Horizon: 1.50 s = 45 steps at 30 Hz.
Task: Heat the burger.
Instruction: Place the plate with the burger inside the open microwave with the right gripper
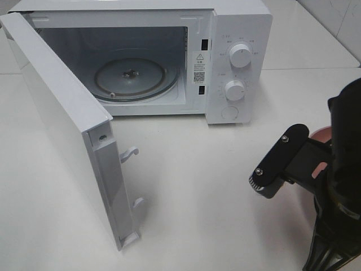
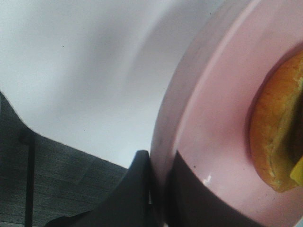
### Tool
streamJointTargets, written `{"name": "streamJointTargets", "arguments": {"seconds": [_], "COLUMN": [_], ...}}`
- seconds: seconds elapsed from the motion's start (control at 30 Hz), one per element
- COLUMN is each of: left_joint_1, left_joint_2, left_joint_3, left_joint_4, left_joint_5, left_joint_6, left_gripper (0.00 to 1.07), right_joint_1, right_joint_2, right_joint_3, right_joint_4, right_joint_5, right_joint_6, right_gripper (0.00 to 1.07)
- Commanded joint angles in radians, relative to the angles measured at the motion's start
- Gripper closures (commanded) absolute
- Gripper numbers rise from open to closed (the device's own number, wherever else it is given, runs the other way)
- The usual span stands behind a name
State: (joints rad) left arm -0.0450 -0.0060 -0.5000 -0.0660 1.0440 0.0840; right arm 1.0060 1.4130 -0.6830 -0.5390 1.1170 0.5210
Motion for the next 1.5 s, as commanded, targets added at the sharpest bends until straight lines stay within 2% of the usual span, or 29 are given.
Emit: {"name": "streamJointTargets", "arguments": {"seconds": [0.03, 0.43, 1.07, 1.5], "left_joint_1": [-0.004, -0.004, -0.004, -0.004], "left_joint_2": [-0.018, -0.018, -0.018, -0.018], "left_joint_3": [0.002, 0.002, 0.002, 0.002], "left_joint_4": [-0.005, -0.005, -0.005, -0.005], "left_joint_5": [-0.005, -0.005, -0.005, -0.005], "left_joint_6": [-0.003, -0.003, -0.003, -0.003], "left_gripper": [0.09, 0.09, 0.09, 0.09], "right_joint_1": [0.003, 0.003, 0.003, 0.003], "right_joint_2": [-0.005, -0.005, -0.005, -0.005], "right_joint_3": [0.005, 0.005, 0.005, 0.005], "right_joint_4": [-0.082, -0.266, -0.386, -0.386], "right_joint_5": [0.029, -0.071, -0.243, -0.362], "right_joint_6": [-0.02, -0.103, -0.342, -0.521], "right_gripper": [1.04, 1.04, 1.03, 1.01]}}
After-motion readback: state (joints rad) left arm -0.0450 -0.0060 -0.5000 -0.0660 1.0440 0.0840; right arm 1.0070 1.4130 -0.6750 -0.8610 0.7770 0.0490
